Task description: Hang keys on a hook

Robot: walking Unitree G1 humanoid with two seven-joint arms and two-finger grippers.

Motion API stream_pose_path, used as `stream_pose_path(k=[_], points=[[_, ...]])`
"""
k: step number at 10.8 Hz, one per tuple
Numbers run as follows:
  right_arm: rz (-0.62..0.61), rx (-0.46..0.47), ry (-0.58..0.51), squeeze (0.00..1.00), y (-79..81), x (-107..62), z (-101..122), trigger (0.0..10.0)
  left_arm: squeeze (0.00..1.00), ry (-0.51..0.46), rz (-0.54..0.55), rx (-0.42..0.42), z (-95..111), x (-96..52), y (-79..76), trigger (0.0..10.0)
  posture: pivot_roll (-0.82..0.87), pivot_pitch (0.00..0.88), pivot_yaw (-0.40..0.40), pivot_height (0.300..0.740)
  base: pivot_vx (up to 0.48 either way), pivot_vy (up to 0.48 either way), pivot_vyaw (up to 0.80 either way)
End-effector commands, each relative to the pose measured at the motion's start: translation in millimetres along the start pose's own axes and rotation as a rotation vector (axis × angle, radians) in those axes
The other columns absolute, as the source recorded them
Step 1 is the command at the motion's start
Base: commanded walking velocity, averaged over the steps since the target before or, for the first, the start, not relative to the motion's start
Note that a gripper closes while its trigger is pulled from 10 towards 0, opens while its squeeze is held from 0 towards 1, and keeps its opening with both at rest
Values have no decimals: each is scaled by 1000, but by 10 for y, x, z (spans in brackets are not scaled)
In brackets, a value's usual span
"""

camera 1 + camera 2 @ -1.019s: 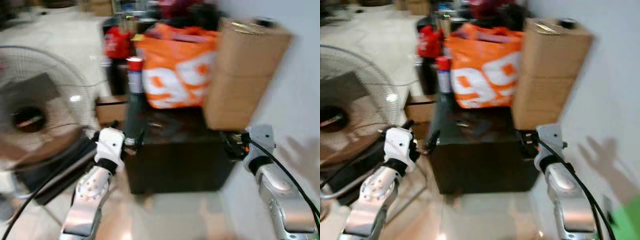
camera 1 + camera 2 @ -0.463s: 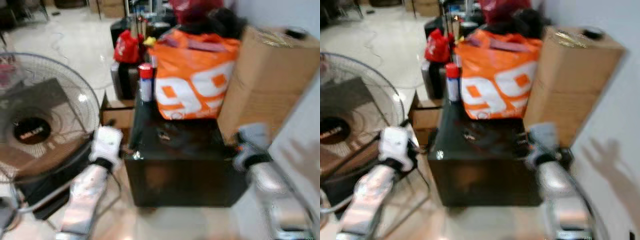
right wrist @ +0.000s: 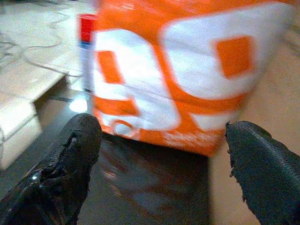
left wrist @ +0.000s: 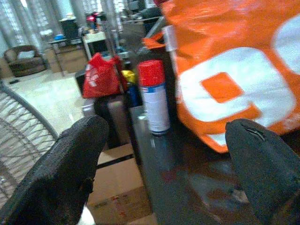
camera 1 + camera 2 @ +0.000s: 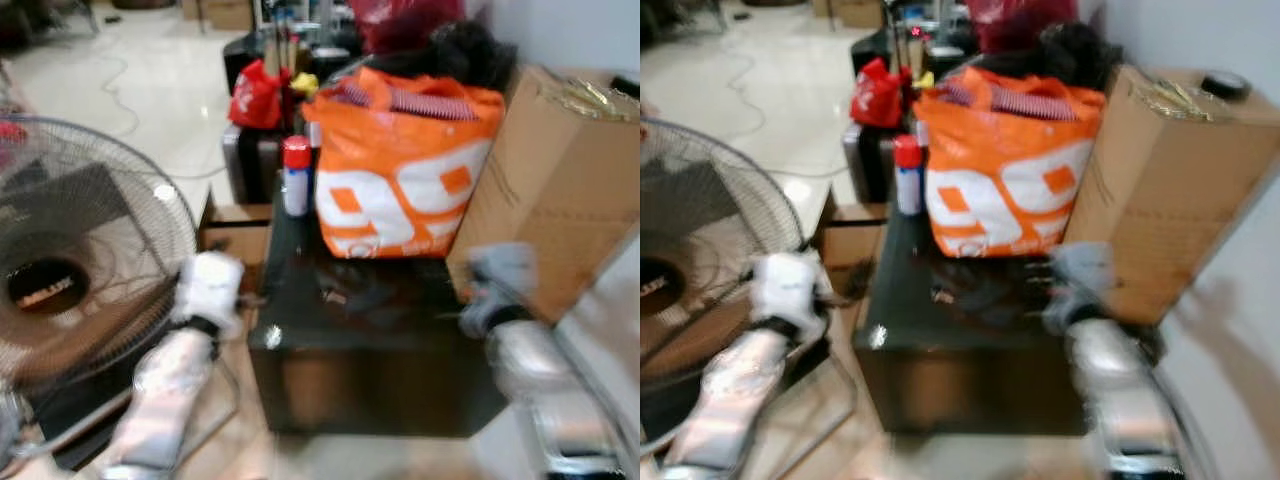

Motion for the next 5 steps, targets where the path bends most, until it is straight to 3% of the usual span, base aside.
stream_pose_path(k=[1,2,5], points=[[-28,-16,-2,1000,-117,-22,18,10000,914,-24,-19,-7,70,28,-67,10000,-11,0,0,740,368,0,0],[-18,-27,0,1000,-95,-23,15,10000,914,-23,-19,-7,67,26,-64,10000,-12,0,5,740,364,0,800],[-36,-27,-10,1000,-74,-1,7,10000,914,-27,-37,2,78,37,-56,10000,-2,0,25,740,365,0,0]])
Point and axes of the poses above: a point about 5 cm out from each wrist's last joint towards the gripper, its own x axis pointing out of the wrist towards the gripper, its own z axis along the axis of the wrist's last joint, y = z × x, the point moved 4 cm from there along x, pointing out of the wrist towards the gripper, and after that the axes turned 11 degrees about x, right-handed, at the moved point
